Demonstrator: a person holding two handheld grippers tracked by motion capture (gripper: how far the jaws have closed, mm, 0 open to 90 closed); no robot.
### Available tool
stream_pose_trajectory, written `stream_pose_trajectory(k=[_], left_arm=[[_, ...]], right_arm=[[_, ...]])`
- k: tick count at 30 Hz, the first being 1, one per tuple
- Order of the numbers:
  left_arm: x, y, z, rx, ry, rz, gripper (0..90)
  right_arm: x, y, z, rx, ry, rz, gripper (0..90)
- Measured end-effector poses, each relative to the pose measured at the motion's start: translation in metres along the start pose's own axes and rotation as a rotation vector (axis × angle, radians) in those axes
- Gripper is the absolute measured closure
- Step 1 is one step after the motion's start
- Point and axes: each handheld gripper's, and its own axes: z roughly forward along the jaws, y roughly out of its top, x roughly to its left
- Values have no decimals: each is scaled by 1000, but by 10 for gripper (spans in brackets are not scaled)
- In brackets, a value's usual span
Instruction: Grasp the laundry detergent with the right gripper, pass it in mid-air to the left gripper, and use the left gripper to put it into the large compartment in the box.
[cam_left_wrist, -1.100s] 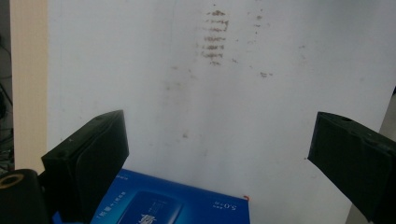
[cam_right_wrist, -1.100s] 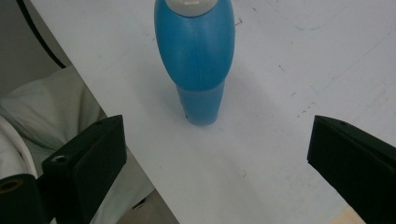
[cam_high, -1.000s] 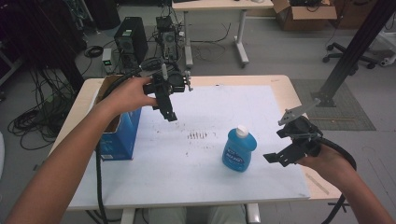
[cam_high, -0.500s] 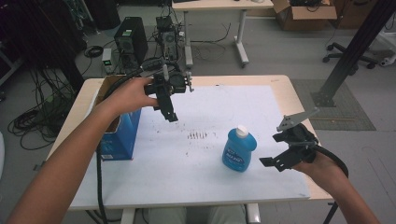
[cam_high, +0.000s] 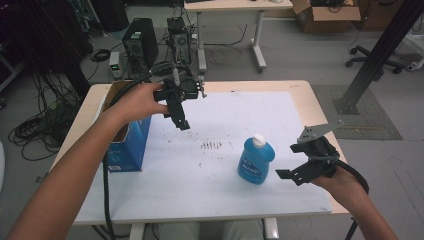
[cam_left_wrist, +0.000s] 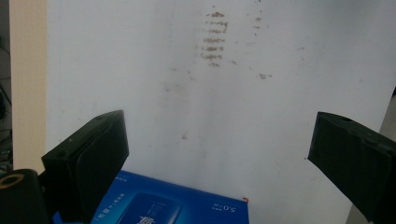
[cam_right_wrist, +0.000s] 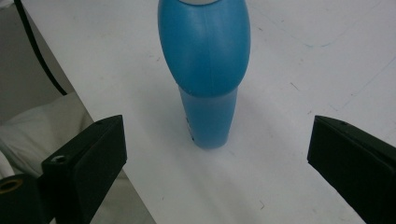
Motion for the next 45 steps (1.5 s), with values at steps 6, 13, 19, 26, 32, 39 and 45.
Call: stream_pose_trajectory(k=[6, 13, 19, 26, 32, 39, 45], left_arm=[[0, -1, 0, -1, 2, -2, 52], [1, 0, 1, 3, 1, -1, 52], [1, 1, 2, 3, 0, -2, 51], [1, 1, 3, 3, -2, -3, 52], [1, 2, 3, 2, -2, -3, 51], [1, 2, 4, 6, -4, -1, 52], [2, 2, 5, 5, -5, -1, 52]], right_arm=[[0, -4, 2, -26, 1, 7, 43], [0, -11, 6, -48, 2, 10, 42], [-2, -17, 9, -73, 5, 18, 42], [-3, -23, 11, -132, 10, 18, 41], [-3, -28, 14, -164, 7, 13, 41], [-4, -33, 19, -192, 6, 18, 41], [-6, -35, 22, -208, 4, 18, 41]])
